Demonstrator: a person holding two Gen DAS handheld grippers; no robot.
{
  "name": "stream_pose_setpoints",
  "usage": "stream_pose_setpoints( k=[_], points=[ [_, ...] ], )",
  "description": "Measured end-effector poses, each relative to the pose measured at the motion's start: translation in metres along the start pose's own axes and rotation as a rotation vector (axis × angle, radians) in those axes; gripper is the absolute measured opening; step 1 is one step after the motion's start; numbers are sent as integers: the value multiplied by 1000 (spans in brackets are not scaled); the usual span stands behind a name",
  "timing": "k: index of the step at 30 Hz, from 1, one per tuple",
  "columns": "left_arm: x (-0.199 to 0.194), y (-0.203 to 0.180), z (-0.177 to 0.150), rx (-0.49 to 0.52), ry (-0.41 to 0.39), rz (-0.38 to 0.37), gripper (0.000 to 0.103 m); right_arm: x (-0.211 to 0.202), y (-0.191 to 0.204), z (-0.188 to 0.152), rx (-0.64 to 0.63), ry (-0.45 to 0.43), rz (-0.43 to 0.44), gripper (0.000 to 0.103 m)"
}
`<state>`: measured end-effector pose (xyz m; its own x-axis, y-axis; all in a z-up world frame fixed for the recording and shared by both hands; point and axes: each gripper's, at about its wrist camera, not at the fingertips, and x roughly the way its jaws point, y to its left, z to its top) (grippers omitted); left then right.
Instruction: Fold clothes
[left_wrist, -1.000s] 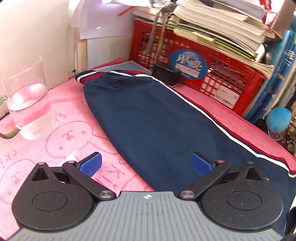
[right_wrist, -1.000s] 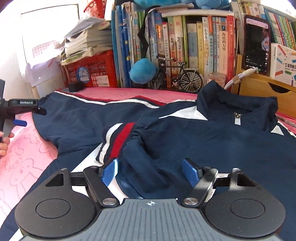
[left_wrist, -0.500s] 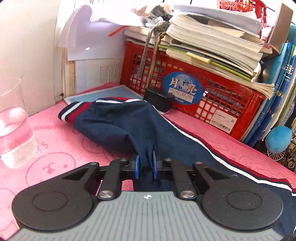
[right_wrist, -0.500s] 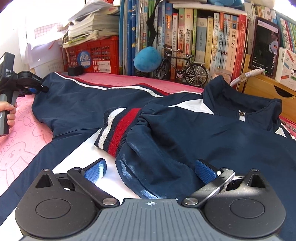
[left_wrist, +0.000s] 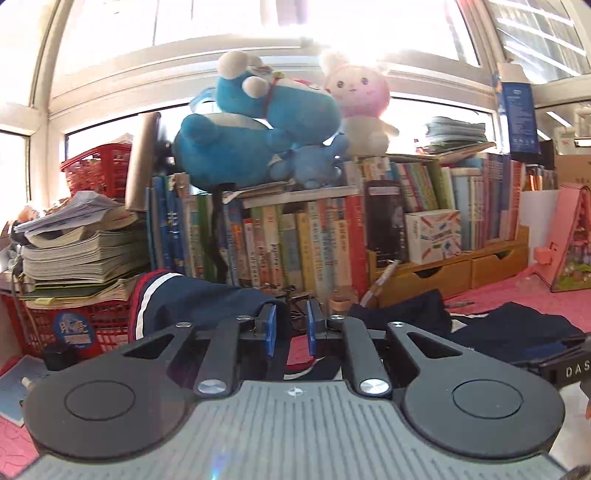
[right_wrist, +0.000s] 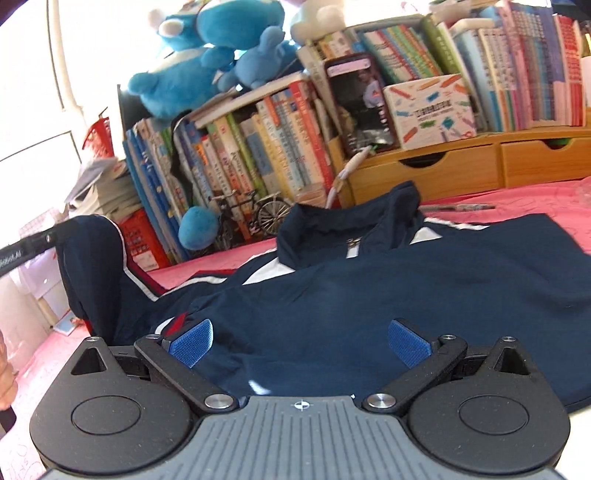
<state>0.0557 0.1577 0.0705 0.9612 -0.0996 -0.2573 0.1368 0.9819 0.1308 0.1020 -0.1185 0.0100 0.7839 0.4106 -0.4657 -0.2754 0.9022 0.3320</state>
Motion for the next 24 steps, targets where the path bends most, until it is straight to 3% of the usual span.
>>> stream_pose_setpoints(
  k=[4, 6, 7, 8, 9, 12, 16, 19, 21, 24],
  points=[
    [13, -87, -20, 142, 145, -197, 33, -40, -41, 18, 17, -42, -88, 103],
    [24, -116, -38, 185, 249, -257, 51, -52, -50, 23, 4, -45, -111, 103],
    [28, -124, -49, 188, 304, -285, 73, -56, -49, 24, -19, -42, -110, 103],
    [32, -132, -61, 191, 358, -313, 89, -59, -48, 26, -42, -38, -107, 103],
    [34, -137, -71, 183, 398, -341, 92, -59, -45, 26, -70, -33, -98, 103],
    [33, -129, -78, 107, 406, -366, 94, -52, -14, 32, -174, 17, -12, 103],
    [4, -115, -76, 64, 421, -349, 94, -27, 54, 39, -359, 72, 129, 103],
    [-47, -94, -81, 86, 334, -320, 103, -10, 91, 36, -463, 71, 195, 103],
    [-72, -75, -91, 76, 311, -282, 103, 2, 117, 29, -536, 78, 258, 103],
    [-77, -48, -106, 6, 373, -198, 103, 26, 159, 6, -644, 70, 267, 103]
  ],
)
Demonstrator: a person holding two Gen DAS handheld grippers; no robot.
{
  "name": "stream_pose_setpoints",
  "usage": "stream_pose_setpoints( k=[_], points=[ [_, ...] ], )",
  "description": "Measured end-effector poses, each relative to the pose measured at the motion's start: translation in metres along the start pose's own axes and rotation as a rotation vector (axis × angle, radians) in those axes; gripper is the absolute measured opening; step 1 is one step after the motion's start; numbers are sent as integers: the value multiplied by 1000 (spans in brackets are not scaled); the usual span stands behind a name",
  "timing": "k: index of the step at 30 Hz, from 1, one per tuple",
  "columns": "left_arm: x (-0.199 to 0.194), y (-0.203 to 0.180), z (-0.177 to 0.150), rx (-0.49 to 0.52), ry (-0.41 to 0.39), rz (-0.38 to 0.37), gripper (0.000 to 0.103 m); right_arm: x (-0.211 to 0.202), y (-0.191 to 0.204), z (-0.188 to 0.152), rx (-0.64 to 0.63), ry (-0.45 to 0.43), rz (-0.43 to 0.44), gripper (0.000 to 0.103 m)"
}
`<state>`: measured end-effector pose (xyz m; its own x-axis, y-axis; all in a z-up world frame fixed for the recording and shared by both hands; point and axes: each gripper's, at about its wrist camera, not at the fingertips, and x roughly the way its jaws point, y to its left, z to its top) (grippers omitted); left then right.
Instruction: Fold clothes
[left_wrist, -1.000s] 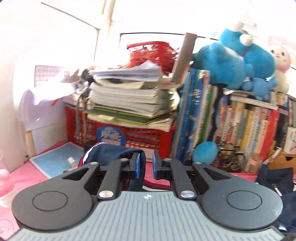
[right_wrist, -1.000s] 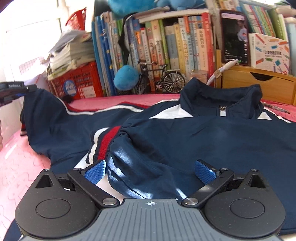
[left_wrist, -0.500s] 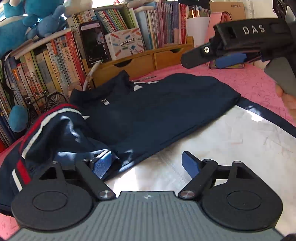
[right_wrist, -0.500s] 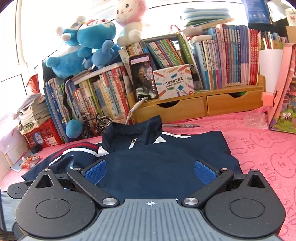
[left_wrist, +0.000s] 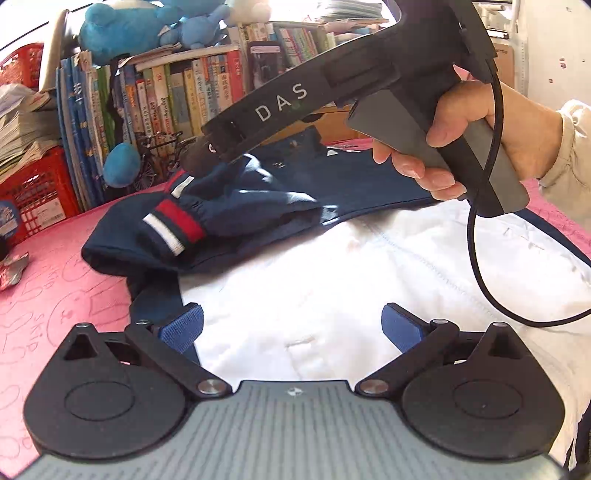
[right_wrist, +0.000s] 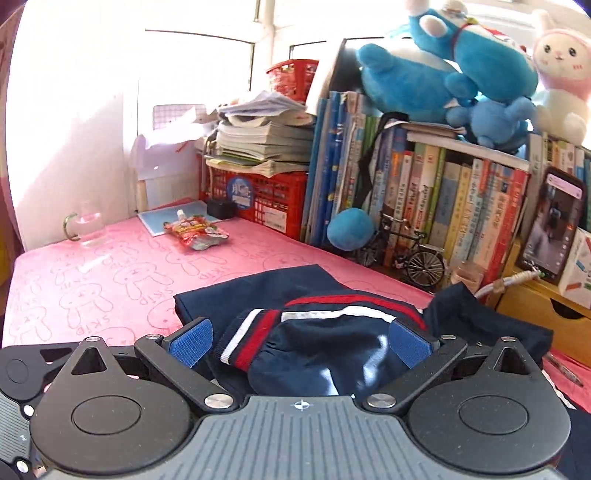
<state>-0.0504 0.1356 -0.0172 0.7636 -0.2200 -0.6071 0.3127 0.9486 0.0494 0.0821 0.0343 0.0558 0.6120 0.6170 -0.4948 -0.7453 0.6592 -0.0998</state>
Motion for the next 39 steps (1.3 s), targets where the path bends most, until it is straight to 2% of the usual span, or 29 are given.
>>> stream_pose_setpoints(
  k=[2, 4, 5, 6, 7, 8, 9, 11, 14, 15, 16, 17, 19, 20, 21, 24, 26, 28, 30, 31, 32, 33, 34, 35, 37, 39],
  points=[
    [3, 18, -10, -75, 34, 31, 103, 30, 19, -2, -60, 47, -48, 103],
    [5, 33, -15, -168, 32, 2, 103, 55, 32, -6, -104, 104, -84, 103],
    [3, 37, -15, -188, 13, -1, 103, 59, 31, -10, -96, 115, -98, 97],
    [4, 38, -15, -193, 11, 6, 103, 63, 30, -14, -88, 125, -112, 88],
    [6, 38, -15, -192, 23, 12, 103, 64, 26, -18, -58, 128, -121, 56],
    [6, 37, -15, -184, 22, 16, 103, 56, 13, -17, 34, 106, -114, 33],
    [6, 36, -14, -177, 22, 19, 103, 48, 0, -18, 124, 81, -119, 29],
    [7, 34, -14, -160, 28, 29, 103, 27, -31, -19, 277, 20, -207, 28],
    [8, 32, -14, -153, 29, 34, 103, -6, -72, -33, 450, -41, -475, 27],
    [8, 32, -14, -155, 28, 35, 103, -17, -85, -38, 508, -62, -565, 31],
    [8, 32, -15, -159, 28, 33, 103, -29, -99, -44, 573, -83, -643, 40],
    [9, 32, -15, -162, 27, 32, 103, -42, -111, -52, 644, -100, -672, 55],
    [8, 32, -15, -163, 27, 33, 103, -59, -121, -66, 681, -111, -637, 73],
    [8, 32, -15, -162, 28, 34, 103, -64, -124, -70, 683, -112, -616, 76],
    [8, 31, -15, -162, 28, 35, 103, -62, -116, -69, 618, -96, -584, 78],
    [9, 31, -15, -164, 29, 40, 103, -38, -67, -49, 244, -38, -478, 90],
    [9, 31, -15, -164, 29, 44, 103, -17, -38, -37, 88, -27, -418, 99],
    [9, 31, -15, -162, 30, 46, 103, 7, -19, -21, 37, -6, -352, 103],
    [9, 30, -15, -161, 30, 48, 103, 42, -21, -10, 49, 82, -308, 103],
    [9, 30, -15, -160, 30, 48, 103, 57, -23, -8, 52, 139, -314, 101],
    [9, 30, -15, -160, 30, 49, 103, 71, -27, -8, 69, 188, -327, 90],
    [9, 30, -15, -161, 29, 50, 103, 70, -35, -8, 124, 185, -322, 77],
    [9, 31, -15, -161, 29, 51, 103, 70, -42, -9, 179, 183, -316, 44],
    [8, 31, -15, -163, 28, 53, 103, 66, -52, -11, 252, 165, -315, 29],
    [8, 31, -15, -165, 27, 58, 103, 28, -76, -19, 445, 37, -340, 29],
    [8, 32, -14, -168, 27, 61, 103, -10, -92, -32, 536, -78, -380, 29]
  ],
)
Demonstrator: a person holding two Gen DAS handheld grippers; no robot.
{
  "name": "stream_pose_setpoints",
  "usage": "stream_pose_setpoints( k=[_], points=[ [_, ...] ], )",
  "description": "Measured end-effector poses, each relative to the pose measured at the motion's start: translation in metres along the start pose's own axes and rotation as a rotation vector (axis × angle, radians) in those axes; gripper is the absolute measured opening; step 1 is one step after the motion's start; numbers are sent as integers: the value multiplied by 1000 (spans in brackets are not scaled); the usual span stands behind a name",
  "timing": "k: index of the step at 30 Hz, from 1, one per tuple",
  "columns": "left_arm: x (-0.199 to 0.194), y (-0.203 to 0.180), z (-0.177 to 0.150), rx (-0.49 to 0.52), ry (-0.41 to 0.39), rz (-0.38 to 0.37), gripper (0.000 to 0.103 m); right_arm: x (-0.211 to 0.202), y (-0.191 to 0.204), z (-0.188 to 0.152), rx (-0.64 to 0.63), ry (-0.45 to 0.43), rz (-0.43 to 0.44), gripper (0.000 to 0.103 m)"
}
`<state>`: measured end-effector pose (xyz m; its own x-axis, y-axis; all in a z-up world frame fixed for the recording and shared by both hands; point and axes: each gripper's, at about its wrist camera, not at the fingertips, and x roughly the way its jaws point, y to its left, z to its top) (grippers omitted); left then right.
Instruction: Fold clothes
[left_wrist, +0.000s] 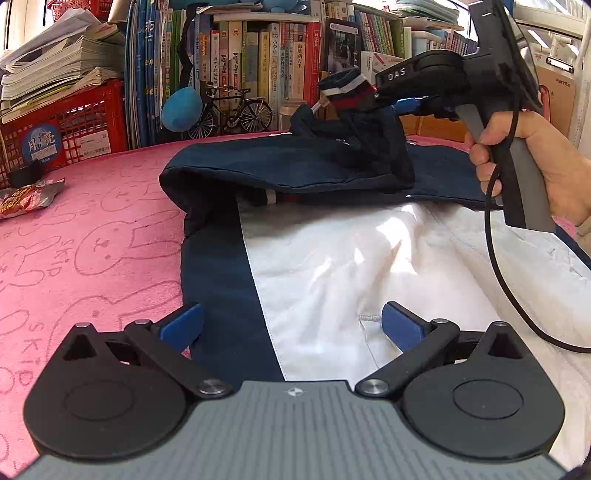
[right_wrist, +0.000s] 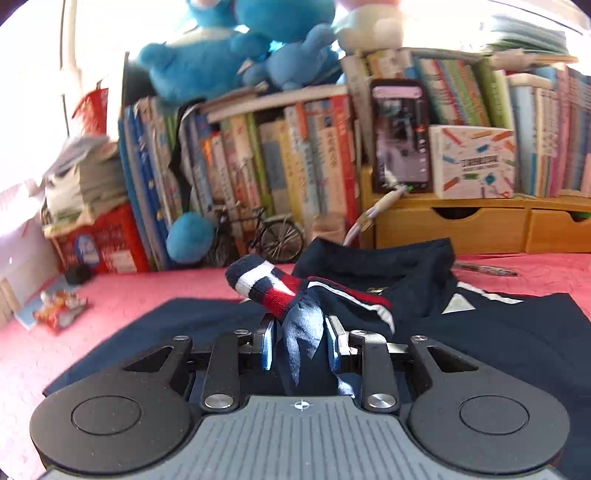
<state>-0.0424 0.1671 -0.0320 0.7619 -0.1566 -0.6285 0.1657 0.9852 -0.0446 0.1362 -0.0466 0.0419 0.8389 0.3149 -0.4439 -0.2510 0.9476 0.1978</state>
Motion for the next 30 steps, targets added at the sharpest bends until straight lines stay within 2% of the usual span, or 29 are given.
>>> stream_pose_setpoints(
  k=[2, 3, 6, 9, 13, 17, 24, 30],
  points=[
    [0, 1, 1, -4, 1, 4, 103, -28, -34, -2, 74, -90, -90, 30],
    [0, 2, 2, -6, 4, 5, 103, -33, -52, -5, 106, -87, -128, 30],
    [4, 10, 16, -10, 20, 46, 103, -46, -107, -14, 198, -68, -237, 40],
    [16, 16, 35, 8, 6, 143, 103, -38, -138, -31, 237, 26, -275, 46],
    [43, 25, 56, 13, 43, 258, 103, -31, -146, -51, 265, 63, -233, 55],
    [65, 43, 63, -45, 71, 298, 103, -29, -143, -60, 253, 66, -198, 70],
    [75, 70, 69, -180, 54, 389, 103, -19, -137, -57, 218, 98, -214, 74],
    [68, 84, 63, -215, 27, 383, 103, -19, -136, -57, 208, 102, -219, 75]
  ],
)
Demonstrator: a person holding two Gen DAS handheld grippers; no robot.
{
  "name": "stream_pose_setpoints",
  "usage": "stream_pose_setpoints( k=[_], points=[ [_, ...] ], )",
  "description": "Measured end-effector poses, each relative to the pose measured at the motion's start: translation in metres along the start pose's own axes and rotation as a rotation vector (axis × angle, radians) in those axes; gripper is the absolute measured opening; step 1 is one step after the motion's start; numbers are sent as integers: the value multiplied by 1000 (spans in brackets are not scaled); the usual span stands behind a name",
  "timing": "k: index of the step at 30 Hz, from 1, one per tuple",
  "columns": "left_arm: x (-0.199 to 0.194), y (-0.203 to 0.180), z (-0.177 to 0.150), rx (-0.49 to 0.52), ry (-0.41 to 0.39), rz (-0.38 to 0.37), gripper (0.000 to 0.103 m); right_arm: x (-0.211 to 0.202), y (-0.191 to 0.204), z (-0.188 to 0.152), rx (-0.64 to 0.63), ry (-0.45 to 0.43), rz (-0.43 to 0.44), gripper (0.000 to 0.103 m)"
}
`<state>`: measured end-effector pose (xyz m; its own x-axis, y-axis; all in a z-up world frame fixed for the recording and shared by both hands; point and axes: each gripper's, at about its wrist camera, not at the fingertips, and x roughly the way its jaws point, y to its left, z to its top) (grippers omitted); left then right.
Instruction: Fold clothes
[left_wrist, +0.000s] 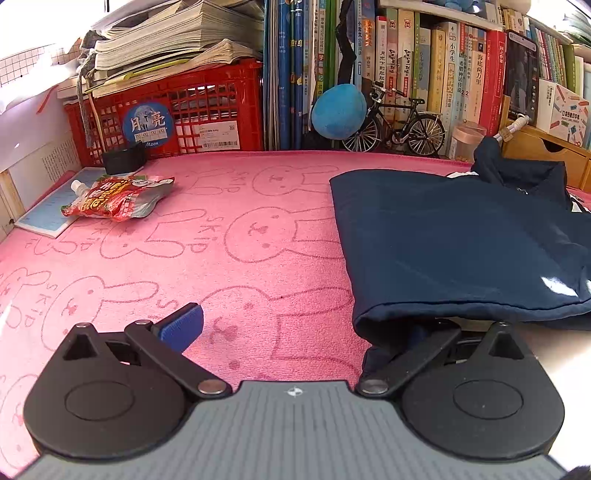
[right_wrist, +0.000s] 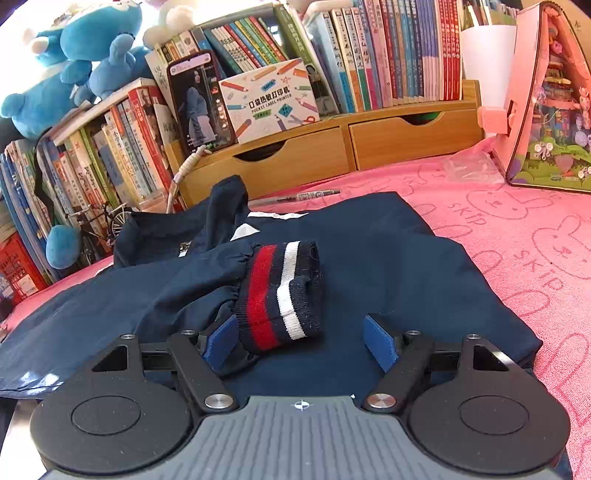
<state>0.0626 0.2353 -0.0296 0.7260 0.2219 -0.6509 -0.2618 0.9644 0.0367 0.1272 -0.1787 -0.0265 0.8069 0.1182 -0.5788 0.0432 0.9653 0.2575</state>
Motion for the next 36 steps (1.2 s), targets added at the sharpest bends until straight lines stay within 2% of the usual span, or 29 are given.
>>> stream_pose_setpoints(
  k=[4, 8, 10, 13, 16, 17, 18, 20, 21, 23, 27, 31, 36],
  points=[
    [2, 3, -1, -24, 7, -8, 103, -8, -6, 2, 26, -21, 6, 77],
    [3, 4, -1, -43, 10, -10, 103, -20, -9, 10, 86, -93, 51, 82],
    [3, 4, -1, -44, 10, -8, 103, -20, -1, 15, 55, -120, 78, 84],
    [3, 3, -2, -45, 10, -7, 103, -12, 16, 19, -27, -107, 166, 84],
    [3, 3, -2, -44, 8, -5, 103, 1, 20, 24, -23, -31, 324, 71],
    [3, 3, -2, -45, 8, -5, 103, 5, 24, 26, -51, 4, 291, 65],
    [3, 3, -2, -45, 8, -5, 103, 8, 28, 26, -95, 21, 243, 64],
    [3, 4, -2, -46, 7, -6, 103, 16, 32, 24, -231, 52, 118, 60],
    [3, 4, -2, -47, 7, -6, 103, 19, 32, 22, -290, 66, 61, 60],
    [3, 4, -3, -47, 7, -6, 103, 28, 21, 16, -310, 92, 10, 65],
    [3, 6, -3, -45, 8, -14, 103, 29, 3, 10, -296, 61, -22, 68],
    [1, 14, -3, -55, 9, -27, 103, 27, 0, 6, -299, 62, -15, 72],
    [-4, 25, -4, -120, 15, -35, 103, 31, 2, 10, -298, 71, -4, 78]
  ],
)
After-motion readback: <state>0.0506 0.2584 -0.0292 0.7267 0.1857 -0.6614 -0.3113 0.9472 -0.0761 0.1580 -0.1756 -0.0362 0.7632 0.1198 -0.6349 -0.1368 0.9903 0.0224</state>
